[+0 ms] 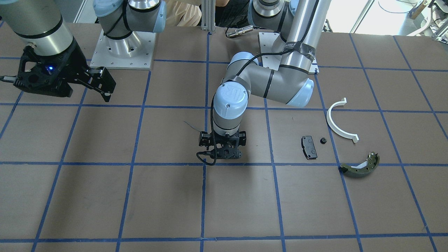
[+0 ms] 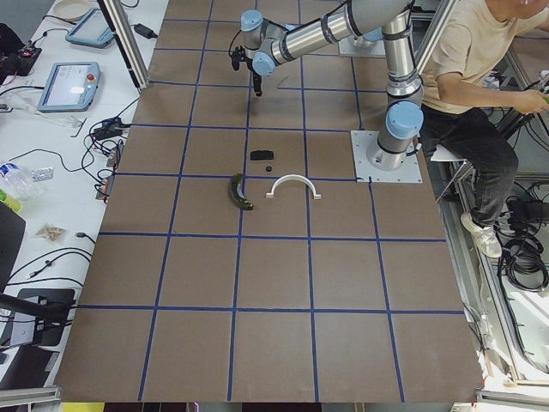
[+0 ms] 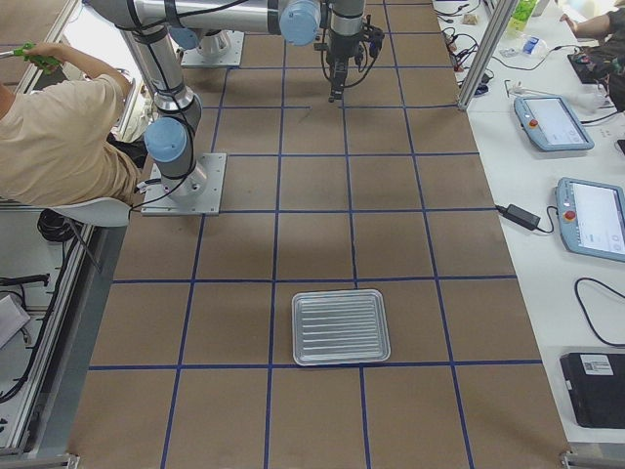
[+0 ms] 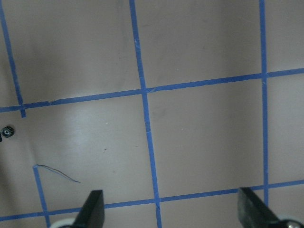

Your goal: Place bearing gear from tray to pile

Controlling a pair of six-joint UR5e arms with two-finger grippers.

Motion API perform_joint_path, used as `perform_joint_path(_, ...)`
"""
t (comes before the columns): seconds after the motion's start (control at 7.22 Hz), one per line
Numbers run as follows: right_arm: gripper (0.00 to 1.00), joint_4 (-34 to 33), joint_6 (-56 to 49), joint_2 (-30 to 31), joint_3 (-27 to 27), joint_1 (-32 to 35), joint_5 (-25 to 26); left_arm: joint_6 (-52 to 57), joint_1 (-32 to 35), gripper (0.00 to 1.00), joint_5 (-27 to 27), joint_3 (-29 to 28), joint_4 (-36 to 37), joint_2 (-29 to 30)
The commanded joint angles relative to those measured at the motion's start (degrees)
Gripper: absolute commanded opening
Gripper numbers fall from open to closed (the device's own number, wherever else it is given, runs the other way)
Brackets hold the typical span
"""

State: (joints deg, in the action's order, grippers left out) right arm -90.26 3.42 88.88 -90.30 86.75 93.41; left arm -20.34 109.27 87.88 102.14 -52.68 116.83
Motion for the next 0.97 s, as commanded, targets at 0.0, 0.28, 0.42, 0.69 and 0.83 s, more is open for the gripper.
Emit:
perform_joint_path(0.0, 1.00, 0.7, 0.1, 0.9, 0.1, 0.1, 1.9, -1.8, 1.6, 0.99, 0.3, 0.7, 3.0, 1.7)
perform_joint_path(0.28, 1.00, 0.9, 0.4, 2.4, -0.3, 0.2, -6.2, -1.5, 1.6, 0.25, 0.4, 0.7, 2.9, 1.6)
perform_joint_path(0.42, 1.00, 1.1, 0.4, 2.4, -0.4, 0.2, -6.0, -1.5, 1.6, 0.00, 0.4, 0.9, 2.9, 1.5)
perform_joint_path(0.69, 1.00, 1.1, -0.7, 2.3, -0.4, 0.1, -5.9, -1.6, 1.6, 0.00, 0.4, 0.9, 2.9, 1.6)
perform_joint_path(0.83, 1.00, 1.1, -0.6, 2.5, 0.0, 0.2, -4.2, -1.4, 1.6, 0.00, 0.4, 0.9, 2.9, 1.6)
